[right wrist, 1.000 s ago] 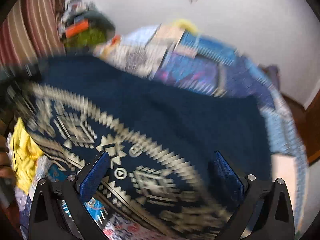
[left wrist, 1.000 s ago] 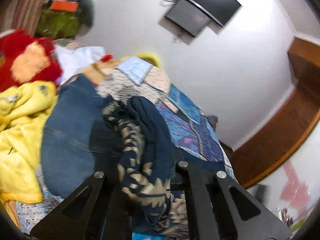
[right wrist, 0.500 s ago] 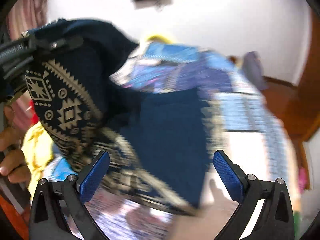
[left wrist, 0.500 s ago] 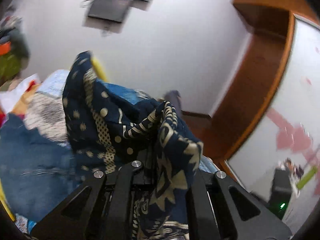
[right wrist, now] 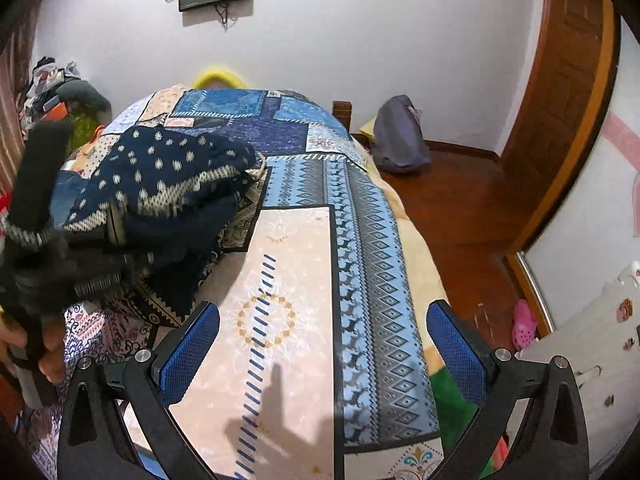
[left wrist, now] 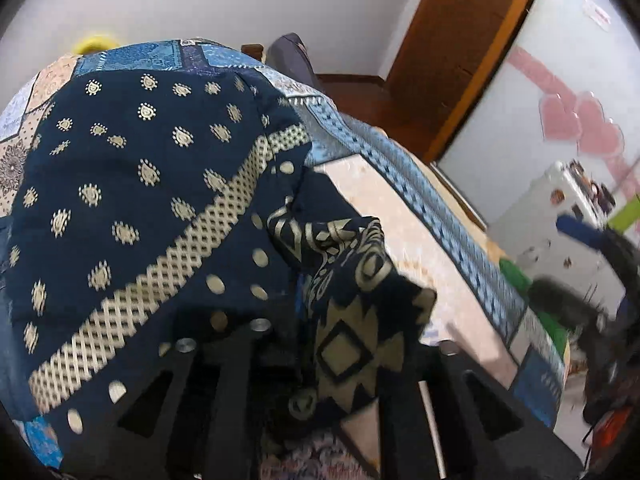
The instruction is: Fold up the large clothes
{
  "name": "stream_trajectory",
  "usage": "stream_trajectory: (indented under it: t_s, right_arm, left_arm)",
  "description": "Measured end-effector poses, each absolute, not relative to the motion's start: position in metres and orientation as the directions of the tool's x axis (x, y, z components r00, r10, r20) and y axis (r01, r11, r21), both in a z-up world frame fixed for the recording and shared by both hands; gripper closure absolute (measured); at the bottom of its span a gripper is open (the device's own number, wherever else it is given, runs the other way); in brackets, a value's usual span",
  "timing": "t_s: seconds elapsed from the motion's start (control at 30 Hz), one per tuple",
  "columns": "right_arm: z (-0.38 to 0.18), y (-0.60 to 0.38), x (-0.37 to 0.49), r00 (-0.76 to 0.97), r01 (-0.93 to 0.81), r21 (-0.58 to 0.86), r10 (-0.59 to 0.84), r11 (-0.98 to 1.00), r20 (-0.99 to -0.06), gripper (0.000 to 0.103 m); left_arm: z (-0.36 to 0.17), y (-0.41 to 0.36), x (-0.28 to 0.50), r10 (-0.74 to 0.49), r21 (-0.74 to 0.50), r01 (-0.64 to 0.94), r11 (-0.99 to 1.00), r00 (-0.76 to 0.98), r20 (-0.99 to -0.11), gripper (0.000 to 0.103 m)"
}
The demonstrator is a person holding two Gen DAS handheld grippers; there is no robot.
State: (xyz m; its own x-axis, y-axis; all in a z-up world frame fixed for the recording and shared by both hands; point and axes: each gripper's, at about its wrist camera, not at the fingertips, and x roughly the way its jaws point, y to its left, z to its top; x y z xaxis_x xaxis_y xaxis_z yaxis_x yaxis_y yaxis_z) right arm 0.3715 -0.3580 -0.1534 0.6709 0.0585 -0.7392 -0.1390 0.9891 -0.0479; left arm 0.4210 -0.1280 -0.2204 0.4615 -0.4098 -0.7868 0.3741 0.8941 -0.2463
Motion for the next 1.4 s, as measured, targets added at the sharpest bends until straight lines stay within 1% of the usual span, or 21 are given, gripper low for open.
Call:
stream_trajectory:
  t_s: [0.03,0.1,0.13,0.2,0.3,0.37,0.4,0.43,0.47,0.5,0.57,0.6,0.77,0.9,1.0,1.03,1.1,1.2,1.27,1.4]
  right_arm:
    - [-0.152,-0.359,0.371,0.672,-0.141,-0.044,0.063,0.989,-0.738,0.000]
    - [-0.145,-0.356,0.367,0.679,-0.152,-0.036,0.078,0.988,-0.730,0.000]
    - [-0.143,-0.357,0.365,0.682,-0.157,-0.032,0.085,0.987,-0.726,0.000]
    - [-0.137,-0.353,0.364,0.686,-0.178,-0.019,0.110,0.984,-0.719,0.000]
    - [-0.124,-0.338,0.367,0.689,-0.231,0.017,0.176,0.973,-0.703,0.000]
    - [-0.119,-0.326,0.372,0.684,-0.265,0.048,0.222,0.963,-0.694,0.000]
    - [-0.119,-0.319,0.377,0.678,-0.279,0.066,0.245,0.958,-0.693,0.000]
    - [-0.118,-0.312,0.381,0.669,-0.296,0.090,0.273,0.951,-0.691,0.000]
    - [-0.119,-0.302,0.386,0.653,-0.315,0.123,0.309,0.941,-0.691,0.000]
    - [-0.120,-0.296,0.389,0.643,-0.324,0.139,0.326,0.936,-0.693,0.000]
    - [-0.132,-0.278,0.401,0.599,-0.348,0.186,0.370,0.919,-0.710,0.000]
    - [-0.140,-0.271,0.407,0.583,-0.343,0.194,0.370,0.919,-0.723,0.000]
    - [-0.196,-0.255,0.416,0.491,-0.291,0.263,0.380,0.920,-0.784,0.000]
    - [-0.221,-0.267,0.412,0.460,-0.238,0.213,0.303,0.948,-0.834,0.000]
    - [-0.218,-0.275,0.398,0.480,-0.272,0.125,0.248,0.954,-0.841,0.000]
    - [-0.214,-0.277,0.394,0.490,-0.288,0.097,0.234,0.953,-0.840,0.000]
    - [-0.203,-0.284,0.385,0.513,-0.306,0.050,0.209,0.951,-0.832,0.000]
    - [-0.185,-0.294,0.379,0.527,-0.329,0.065,0.240,0.942,-0.815,0.000]
    - [-0.170,-0.296,0.379,0.525,-0.352,0.117,0.299,0.929,-0.797,0.000]
    - [-0.157,-0.290,0.395,0.504,-0.371,0.224,0.398,0.901,-0.767,0.000]
  left_arm:
    - [-0.219,-0.127,0.415,-0.420,-0.255,0.382,0.888,0.453,-0.786,0.057]
    - [-0.208,-0.121,0.397,-0.445,-0.270,0.403,0.874,0.445,-0.777,0.043]
    - [-0.202,-0.119,0.392,-0.437,-0.257,0.404,0.878,0.456,-0.775,0.039]
    - [-0.187,-0.115,0.370,-0.399,-0.205,0.402,0.892,0.489,-0.776,0.034]
    - [-0.167,-0.096,0.352,-0.348,-0.135,0.391,0.910,0.546,-0.762,0.032]
    - [-0.155,-0.083,0.342,-0.313,-0.094,0.374,0.923,0.585,-0.748,0.024]
    - [-0.152,-0.070,0.346,-0.278,-0.060,0.350,0.935,0.617,-0.736,0.015]
    - [-0.148,-0.060,0.344,-0.242,-0.025,0.325,0.946,0.650,-0.720,0.009]
    - [-0.147,-0.054,0.346,-0.217,-0.001,0.308,0.951,0.670,-0.710,0.008]
    - [-0.147,-0.044,0.349,-0.161,0.050,0.272,0.961,0.698,-0.697,0.007]
    - [-0.151,-0.029,0.355,-0.085,0.109,0.223,0.969,0.710,-0.699,0.007]
    - [-0.158,-0.019,0.358,-0.038,0.135,0.185,0.973,0.711,-0.703,0.007]
    - [-0.196,0.006,0.364,0.018,0.147,0.143,0.979,0.656,-0.755,0.007]
    - [-0.204,0.027,0.356,-0.006,0.110,0.143,0.984,0.633,-0.774,0.007]
    - [-0.205,0.036,0.349,0.050,0.169,0.130,0.977,0.630,-0.775,0.007]
    - [-0.204,0.039,0.348,0.055,0.171,0.125,0.977,0.629,-0.775,0.007]
    - [-0.198,0.045,0.346,0.038,0.143,0.118,0.983,0.630,-0.776,0.007]
    - [-0.178,0.053,0.349,-0.030,0.059,0.116,0.992,0.645,-0.764,0.007]
    - [-0.167,0.054,0.354,-0.061,0.020,0.116,0.993,0.656,-0.753,0.007]
    - [-0.149,0.051,0.378,-0.164,-0.098,0.137,0.986,0.652,-0.740,0.007]
